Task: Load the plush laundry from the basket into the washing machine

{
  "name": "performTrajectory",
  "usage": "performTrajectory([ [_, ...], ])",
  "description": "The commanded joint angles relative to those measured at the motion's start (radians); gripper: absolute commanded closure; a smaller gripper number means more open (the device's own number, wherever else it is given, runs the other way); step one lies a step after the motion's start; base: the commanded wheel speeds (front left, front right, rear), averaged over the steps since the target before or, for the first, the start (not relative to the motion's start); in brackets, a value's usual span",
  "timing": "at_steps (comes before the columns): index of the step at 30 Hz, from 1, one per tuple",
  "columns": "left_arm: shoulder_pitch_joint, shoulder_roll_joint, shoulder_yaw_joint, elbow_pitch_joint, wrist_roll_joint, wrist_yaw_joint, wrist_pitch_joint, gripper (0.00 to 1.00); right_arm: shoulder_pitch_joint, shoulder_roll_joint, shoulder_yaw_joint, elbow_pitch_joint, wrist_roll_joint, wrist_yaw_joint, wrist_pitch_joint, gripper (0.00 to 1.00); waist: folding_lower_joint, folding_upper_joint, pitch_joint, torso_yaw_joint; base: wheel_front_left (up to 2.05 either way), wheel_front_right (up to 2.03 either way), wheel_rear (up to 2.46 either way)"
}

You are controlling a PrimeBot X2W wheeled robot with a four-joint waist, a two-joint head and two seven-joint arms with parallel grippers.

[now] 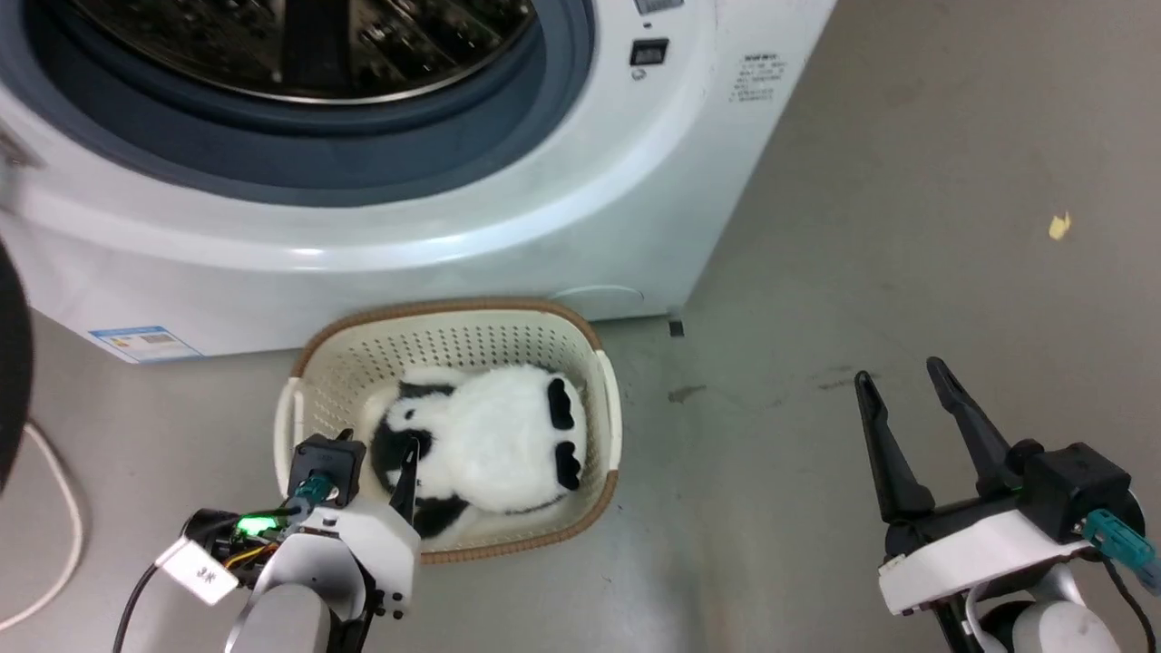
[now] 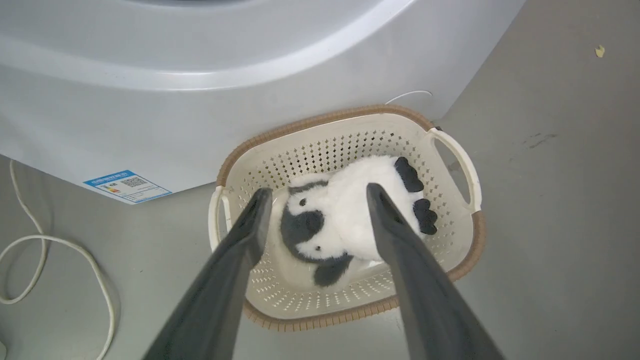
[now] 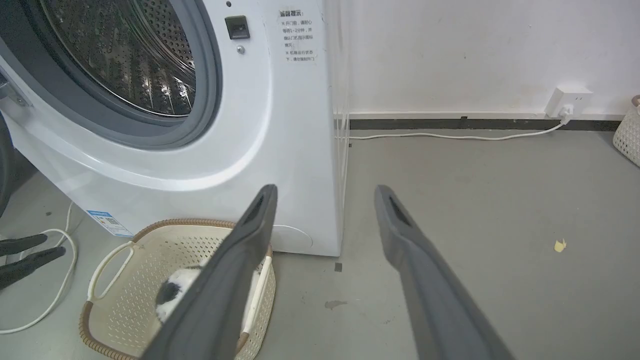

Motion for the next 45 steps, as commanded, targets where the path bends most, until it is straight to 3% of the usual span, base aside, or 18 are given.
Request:
performTrajectory([
  [1, -0.039, 0.014, -0.014, 0.043, -0.007, -0.008, 0.005, 0.0, -0.025, 0.0, 0.007, -0.005, 0.017, 0.0, -0.013, 0.0, -0.0001, 0.0, 0.029, -0.021, 0.0, 0.0, 0.0],
  [18, -0.22, 0.079, -0.081, 0.265, -0.044, -0.032, 0.067, 0.0, -0.071, 0.0, 0.027, -0.004, 0.082, -0.001, -0.047, 0.0, -0.0001, 0.0, 0.162, -0.101, 0.0, 0.0, 0.0],
  [45, -0.566, 0.229, -0.401, 0.492, -0.145, -0.061, 0.241, 0.0, -0.123, -0.001, 0.084, -0.038, 0.213, -0.001, -0.103, 0.0, -0.0001, 0.0, 0.408, -0.218, 0.0, 0.0, 0.0],
])
